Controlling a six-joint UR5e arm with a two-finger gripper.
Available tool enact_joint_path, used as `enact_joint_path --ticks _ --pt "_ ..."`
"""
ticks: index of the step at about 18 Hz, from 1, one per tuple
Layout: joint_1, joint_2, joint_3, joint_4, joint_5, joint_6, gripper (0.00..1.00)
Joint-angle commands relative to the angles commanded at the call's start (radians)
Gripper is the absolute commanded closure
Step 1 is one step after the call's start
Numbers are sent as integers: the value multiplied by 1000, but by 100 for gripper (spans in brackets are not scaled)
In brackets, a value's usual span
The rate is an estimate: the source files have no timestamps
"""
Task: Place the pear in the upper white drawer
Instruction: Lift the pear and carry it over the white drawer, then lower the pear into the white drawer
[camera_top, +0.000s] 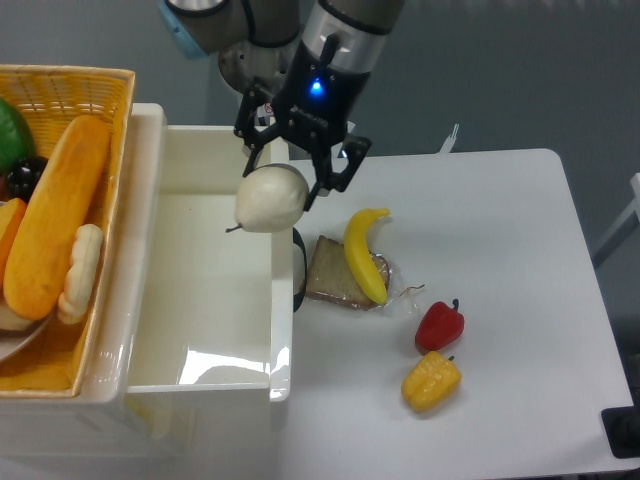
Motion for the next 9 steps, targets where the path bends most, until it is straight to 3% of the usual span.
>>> enact_joint_path --ticks 9 --pt "-41 -43 -9 24 3 5 51"
